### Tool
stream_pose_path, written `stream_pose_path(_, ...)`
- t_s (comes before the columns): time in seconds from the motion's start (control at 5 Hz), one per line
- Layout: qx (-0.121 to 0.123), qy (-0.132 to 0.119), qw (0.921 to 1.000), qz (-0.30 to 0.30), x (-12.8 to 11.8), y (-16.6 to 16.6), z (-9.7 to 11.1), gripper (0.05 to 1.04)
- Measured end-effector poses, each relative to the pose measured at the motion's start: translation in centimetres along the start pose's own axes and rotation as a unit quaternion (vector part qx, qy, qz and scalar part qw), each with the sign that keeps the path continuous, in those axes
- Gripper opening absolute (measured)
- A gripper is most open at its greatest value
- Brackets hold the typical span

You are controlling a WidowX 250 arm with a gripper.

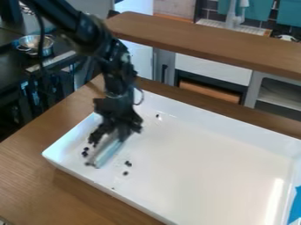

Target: Sweep into pile

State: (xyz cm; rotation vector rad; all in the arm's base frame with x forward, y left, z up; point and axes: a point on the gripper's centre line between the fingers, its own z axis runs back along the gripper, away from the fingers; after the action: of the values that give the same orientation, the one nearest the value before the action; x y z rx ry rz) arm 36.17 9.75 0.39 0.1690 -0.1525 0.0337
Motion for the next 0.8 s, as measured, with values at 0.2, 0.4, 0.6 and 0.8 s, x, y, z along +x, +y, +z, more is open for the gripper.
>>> stream_pose_path(0.2, 0.008, 0.031, 0.9994, 0.017, 0.0, 2.4, 1.1, 0.352)
stream_pose_path(0.4, 0.016, 0.049, 0.9985, 0.016, 0.7, 2.4, 2.5, 0.352)
stream_pose_path(0.6, -0.029, 0.063, 0.9972, 0.027, 0.9, 1.1, 3.5, 0.352)
stream_pose_path(0.8, -0.087, 0.068, 0.9930, 0.041, 1.8, -1.8, 5.1, 0.352)
